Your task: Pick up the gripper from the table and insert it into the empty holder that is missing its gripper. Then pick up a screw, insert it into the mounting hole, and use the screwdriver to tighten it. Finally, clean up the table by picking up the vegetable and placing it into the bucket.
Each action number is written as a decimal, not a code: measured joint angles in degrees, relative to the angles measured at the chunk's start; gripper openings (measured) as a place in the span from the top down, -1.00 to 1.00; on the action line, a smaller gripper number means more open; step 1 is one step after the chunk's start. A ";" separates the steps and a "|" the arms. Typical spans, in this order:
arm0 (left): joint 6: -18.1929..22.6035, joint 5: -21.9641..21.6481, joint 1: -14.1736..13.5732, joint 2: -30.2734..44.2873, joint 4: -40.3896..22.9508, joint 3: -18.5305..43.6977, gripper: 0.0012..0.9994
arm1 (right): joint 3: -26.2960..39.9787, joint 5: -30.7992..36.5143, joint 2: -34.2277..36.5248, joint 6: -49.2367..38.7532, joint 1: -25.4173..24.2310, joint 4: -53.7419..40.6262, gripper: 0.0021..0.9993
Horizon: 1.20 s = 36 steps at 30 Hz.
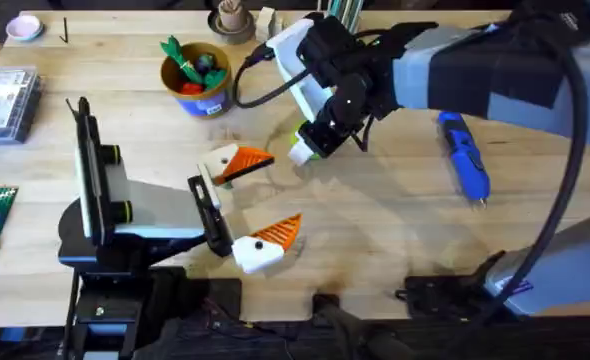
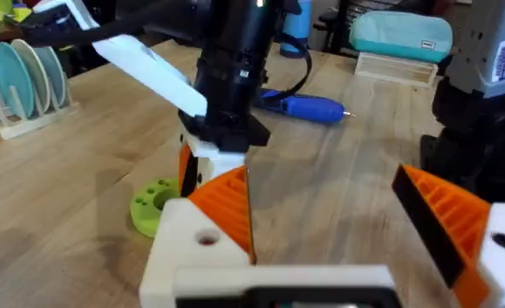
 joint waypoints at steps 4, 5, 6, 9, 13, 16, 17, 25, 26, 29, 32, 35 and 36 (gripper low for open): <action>0.00 0.00 0.00 0.00 0.00 0.00 -0.99 | 0.00 0.33 0.09 -0.02 0.00 0.22 0.06; -0.01 0.00 0.00 0.00 0.00 0.00 -0.99 | 0.00 0.35 0.09 0.00 0.00 0.24 0.09; 0.00 0.00 0.00 0.00 0.00 0.00 -0.99 | 0.00 0.37 0.09 -0.01 0.00 0.28 0.11; 0.00 0.00 0.00 0.00 0.00 0.00 -0.99 | 0.00 0.38 0.07 0.00 0.00 0.37 0.20; 0.00 0.00 0.00 0.00 0.00 0.00 -0.99 | 0.00 0.38 0.09 0.03 0.00 0.63 0.37; 0.00 0.00 0.00 0.00 0.00 0.00 -0.99 | 0.00 0.35 0.09 -0.02 0.00 0.63 0.43; 0.00 0.00 0.00 0.00 0.00 0.00 -0.99 | 0.00 0.38 0.09 0.01 0.00 0.63 0.47; 0.00 0.00 0.00 0.00 0.00 0.00 -0.99 | 0.00 0.38 0.09 0.02 0.00 0.73 0.97; 0.00 0.00 0.00 0.00 0.00 0.00 -0.99 | 0.00 0.38 0.09 0.00 0.00 0.70 0.98; 0.00 0.00 0.00 0.02 0.00 0.00 -0.99 | 0.00 0.38 0.09 -0.02 0.00 0.50 0.99; 0.00 0.00 0.00 0.00 0.00 0.00 -0.99 | 0.00 0.37 0.09 0.00 -0.04 -0.05 0.99; 0.00 0.00 0.00 0.00 0.00 0.00 -0.99 | 0.02 0.34 0.07 0.00 -0.30 -0.88 0.99; 0.00 0.00 0.00 0.00 0.00 0.00 -0.99 | 0.02 0.31 0.07 0.00 -0.40 -1.03 0.99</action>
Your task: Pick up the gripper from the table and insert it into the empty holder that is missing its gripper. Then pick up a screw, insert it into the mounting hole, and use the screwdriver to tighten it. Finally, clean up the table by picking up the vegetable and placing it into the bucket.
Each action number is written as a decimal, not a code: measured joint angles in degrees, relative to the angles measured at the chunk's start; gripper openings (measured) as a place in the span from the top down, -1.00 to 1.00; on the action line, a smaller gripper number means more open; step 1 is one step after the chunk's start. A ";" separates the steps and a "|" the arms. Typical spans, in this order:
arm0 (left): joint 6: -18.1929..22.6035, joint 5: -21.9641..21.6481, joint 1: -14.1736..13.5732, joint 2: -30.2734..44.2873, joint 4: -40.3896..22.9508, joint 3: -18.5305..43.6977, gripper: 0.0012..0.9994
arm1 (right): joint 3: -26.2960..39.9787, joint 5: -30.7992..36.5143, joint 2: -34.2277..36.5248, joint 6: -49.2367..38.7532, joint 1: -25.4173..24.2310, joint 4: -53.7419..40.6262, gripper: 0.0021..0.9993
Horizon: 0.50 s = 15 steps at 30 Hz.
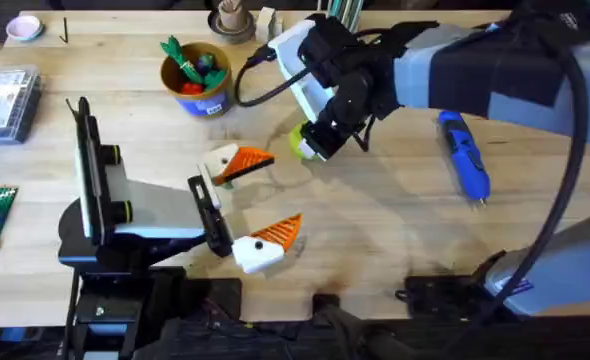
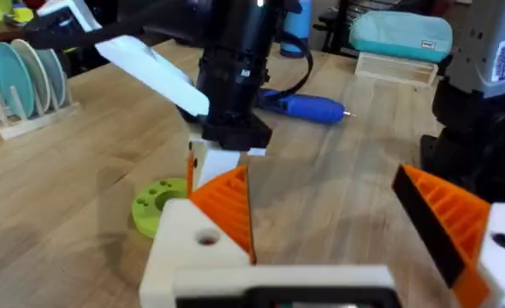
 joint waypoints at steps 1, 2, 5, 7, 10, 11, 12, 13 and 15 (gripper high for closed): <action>0.00 0.00 0.00 0.00 0.00 0.00 -0.99 | 0.02 0.00 -0.03 0.00 -0.14 -0.21 0.99; 0.00 0.00 0.00 0.00 0.00 0.00 -0.99 | 0.02 0.01 -0.13 0.00 -0.31 -0.51 0.99; 0.00 0.00 0.00 0.00 0.00 0.00 -0.99 | 0.02 0.06 -1.03 0.00 -0.98 -2.11 0.99; 0.00 0.00 0.00 0.00 0.00 0.00 -0.99 | 0.02 0.06 -2.31 0.00 -1.42 -2.51 0.99; 0.00 0.00 0.00 0.00 0.00 0.00 -0.99 | 0.02 0.06 -5.09 -0.02 -2.06 -2.66 0.99; 0.00 0.00 0.00 0.00 0.00 0.00 -0.99 | 0.02 0.06 -6.03 -0.02 -2.24 -2.65 0.99; 0.00 0.00 0.00 0.00 0.00 0.00 -0.99 | 0.04 0.06 -6.92 -0.02 -2.38 -2.66 0.99; 0.00 0.00 0.00 0.00 0.00 0.00 -0.99 | 0.09 0.06 -7.79 -0.02 -2.49 -2.73 0.99; 0.00 0.00 0.00 0.00 0.00 0.00 -0.99 | 0.11 0.06 -9.22 -0.02 -2.57 -2.85 0.99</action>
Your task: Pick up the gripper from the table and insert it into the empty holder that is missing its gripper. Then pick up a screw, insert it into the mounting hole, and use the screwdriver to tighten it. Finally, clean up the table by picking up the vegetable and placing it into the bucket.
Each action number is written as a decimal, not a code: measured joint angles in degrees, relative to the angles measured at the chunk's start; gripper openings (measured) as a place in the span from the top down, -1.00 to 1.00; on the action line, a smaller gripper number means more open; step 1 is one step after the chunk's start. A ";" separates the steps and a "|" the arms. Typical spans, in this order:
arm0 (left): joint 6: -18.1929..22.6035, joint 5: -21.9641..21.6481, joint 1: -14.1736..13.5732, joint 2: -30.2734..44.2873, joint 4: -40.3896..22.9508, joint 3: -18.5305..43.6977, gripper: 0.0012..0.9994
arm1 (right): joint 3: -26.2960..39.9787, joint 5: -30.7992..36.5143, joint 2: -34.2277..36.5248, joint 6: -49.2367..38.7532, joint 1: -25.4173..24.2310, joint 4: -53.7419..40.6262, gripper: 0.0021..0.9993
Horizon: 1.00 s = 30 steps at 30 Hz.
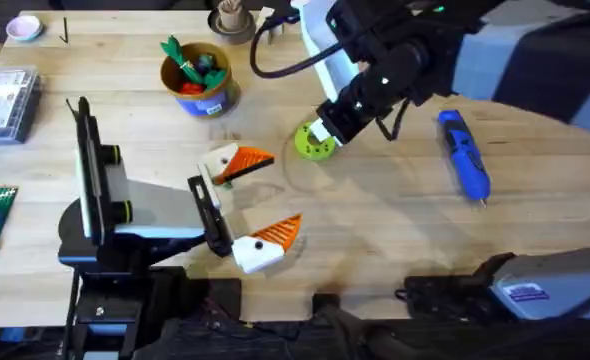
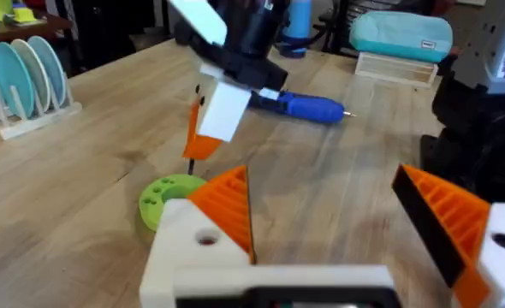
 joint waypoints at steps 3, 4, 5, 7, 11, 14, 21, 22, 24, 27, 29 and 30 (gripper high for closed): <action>0.00 -0.01 0.00 0.00 0.00 0.00 -0.99 | 0.08 0.00 -2.18 0.00 0.00 -1.17 0.99; 0.00 -0.02 0.00 0.00 0.00 0.00 -0.99 | 0.34 0.00 -2.89 0.00 0.00 -2.20 0.99; 0.00 -0.02 0.00 0.00 0.00 0.00 -0.99 | 0.85 0.00 -3.45 0.00 0.00 -3.44 0.99; 0.00 -0.01 0.00 0.00 0.00 0.00 -0.99 | 3.10 0.00 -4.31 0.00 0.00 -6.94 0.99; 0.00 -0.05 0.00 0.01 0.00 0.00 -0.99 | 11.42 0.03 -4.50 0.00 0.33 -14.89 0.99; 0.00 -0.17 0.00 0.00 0.02 0.00 -0.99 | 17.85 0.10 -4.50 -0.02 1.59 -19.21 0.99; 0.00 -0.17 0.00 0.00 0.04 0.00 -0.99 | 28.36 0.11 -3.37 -0.04 7.95 -24.27 0.99; 0.01 -0.17 0.00 0.00 0.03 0.00 -0.99 | 29.18 0.08 -3.13 -0.04 9.01 -24.29 0.99; 0.00 -0.18 0.00 0.00 0.04 0.00 -0.99 | 30.39 0.02 -2.64 -0.04 11.27 -24.29 0.99; 0.00 -0.18 0.00 0.00 0.04 0.00 -0.99 | 31.82 -0.02 -1.71 -0.04 14.79 -24.38 0.99; 0.00 -0.17 0.00 0.00 0.04 0.00 -0.99 | 32.85 -0.04 -0.75 -0.02 16.69 -24.95 0.99; 0.00 -0.18 0.00 0.00 0.04 0.00 -0.99 | 33.48 -0.07 -0.16 -0.02 17.44 -25.59 0.99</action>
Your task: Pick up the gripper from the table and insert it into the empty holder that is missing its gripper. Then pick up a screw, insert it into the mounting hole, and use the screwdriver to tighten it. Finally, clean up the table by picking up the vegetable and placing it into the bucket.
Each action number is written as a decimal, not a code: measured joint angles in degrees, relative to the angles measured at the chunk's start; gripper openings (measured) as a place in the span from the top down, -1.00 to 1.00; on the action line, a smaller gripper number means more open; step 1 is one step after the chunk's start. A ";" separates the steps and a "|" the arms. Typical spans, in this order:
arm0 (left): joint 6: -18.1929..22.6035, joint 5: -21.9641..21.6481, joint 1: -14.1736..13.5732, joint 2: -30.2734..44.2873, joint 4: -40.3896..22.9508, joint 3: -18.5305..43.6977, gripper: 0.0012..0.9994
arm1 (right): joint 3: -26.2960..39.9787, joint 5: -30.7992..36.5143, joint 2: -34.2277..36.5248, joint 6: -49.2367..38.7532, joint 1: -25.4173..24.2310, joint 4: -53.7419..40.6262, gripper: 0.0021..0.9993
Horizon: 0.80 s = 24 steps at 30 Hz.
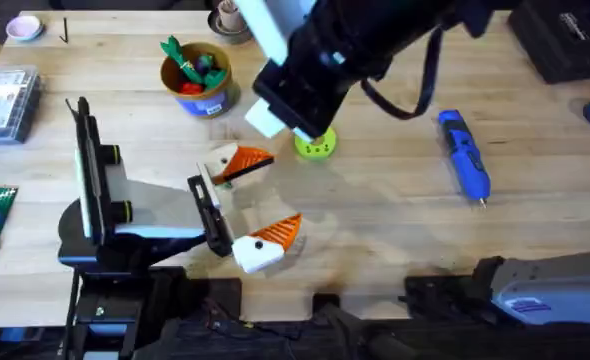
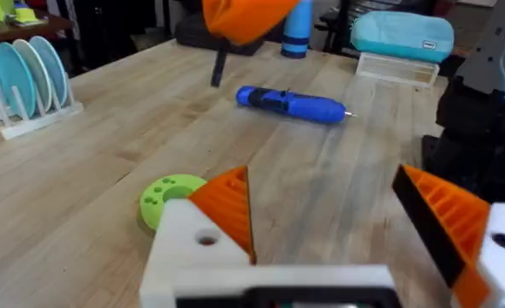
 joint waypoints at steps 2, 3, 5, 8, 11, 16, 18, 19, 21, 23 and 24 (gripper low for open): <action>0.01 0.00 0.00 0.00 -0.01 0.00 -0.99 | 2.06 0.00 1.81 0.05 1.05 -2.35 0.99; 0.00 0.00 0.00 0.02 0.00 0.00 -0.99 | 3.32 0.01 2.89 0.08 1.35 -3.59 0.99; 0.01 0.00 0.00 0.02 0.00 0.00 -0.99 | 6.51 0.02 5.44 0.32 1.78 -6.53 0.99; 0.00 0.00 0.00 0.00 0.00 0.00 -0.99 | 10.97 0.02 8.95 0.82 2.22 -9.33 0.99; 0.00 -0.02 0.00 0.00 0.00 0.00 -0.99 | 13.57 0.02 11.33 0.94 2.84 -10.04 0.99; 0.00 -0.02 0.00 0.01 -0.01 0.00 -0.99 | 14.56 0.02 12.96 0.90 5.20 -9.53 0.99; 0.00 0.00 0.00 0.00 0.00 0.00 -0.99 | 14.65 0.02 13.16 0.90 6.15 -9.20 0.99; 0.00 -0.02 0.00 0.02 0.00 0.00 -0.99 | 14.67 0.02 13.23 0.87 6.59 -8.95 0.99; 0.00 -0.02 0.00 0.00 0.00 0.00 -0.99 | 14.79 -0.01 13.43 0.88 7.21 -8.63 0.99; 0.00 -0.02 0.00 0.00 0.00 0.00 -0.99 | 14.92 -0.54 13.72 0.89 7.33 -8.53 0.99; 0.00 -0.02 0.00 0.00 0.00 0.00 -0.99 | 14.96 -1.04 13.92 0.89 7.33 -8.55 0.99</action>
